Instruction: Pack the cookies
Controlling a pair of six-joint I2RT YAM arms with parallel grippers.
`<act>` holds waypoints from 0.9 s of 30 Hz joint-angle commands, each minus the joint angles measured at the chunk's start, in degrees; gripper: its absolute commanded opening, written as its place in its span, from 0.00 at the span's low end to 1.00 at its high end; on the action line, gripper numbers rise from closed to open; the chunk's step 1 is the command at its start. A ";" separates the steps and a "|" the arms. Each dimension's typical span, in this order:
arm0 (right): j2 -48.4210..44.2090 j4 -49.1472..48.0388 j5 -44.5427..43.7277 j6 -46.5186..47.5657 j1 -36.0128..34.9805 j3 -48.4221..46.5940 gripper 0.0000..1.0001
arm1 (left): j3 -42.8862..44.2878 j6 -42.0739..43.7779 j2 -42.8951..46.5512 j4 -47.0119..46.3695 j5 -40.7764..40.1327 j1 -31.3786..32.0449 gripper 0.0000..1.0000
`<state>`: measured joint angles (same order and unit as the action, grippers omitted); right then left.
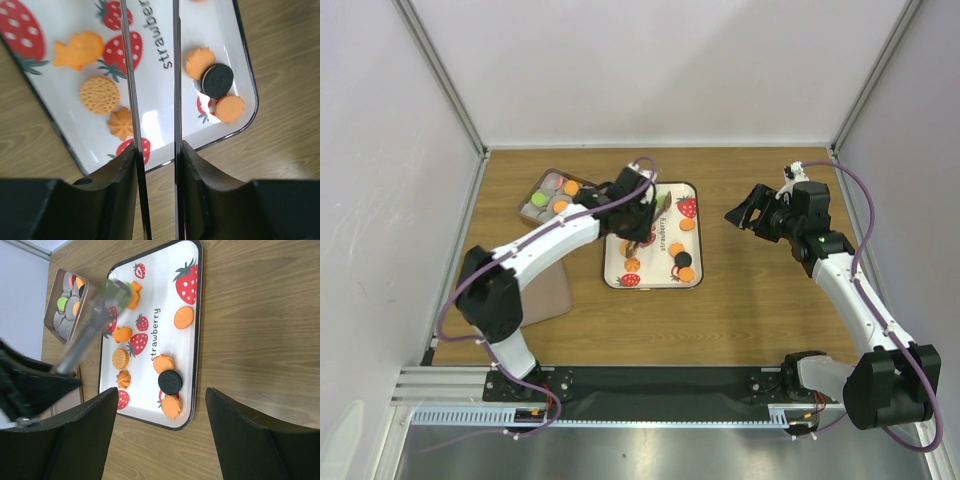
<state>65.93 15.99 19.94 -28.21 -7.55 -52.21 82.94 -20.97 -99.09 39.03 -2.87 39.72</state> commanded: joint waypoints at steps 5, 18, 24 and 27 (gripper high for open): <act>-0.89 -1.13 0.53 0.79 -0.18 -1.41 0.77 | -4.17 0.75 13.12 0.70 -2.93 -8.50 0.39; -0.72 -1.84 2.29 0.26 -1.41 -1.06 0.77 | -13.68 5.50 21.83 2.72 -2.49 -32.42 0.41; -0.72 -2.10 3.08 -0.09 -1.41 -0.71 0.77 | -14.21 7.00 19.29 3.07 -3.36 -36.12 0.41; -0.98 -2.28 3.43 -0.18 -1.50 -0.62 0.77 | -14.64 7.44 18.41 2.90 -3.54 -37.00 0.41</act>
<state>65.93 15.84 22.04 -28.42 -8.80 -52.21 68.34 -15.73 -80.01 43.03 -5.87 3.64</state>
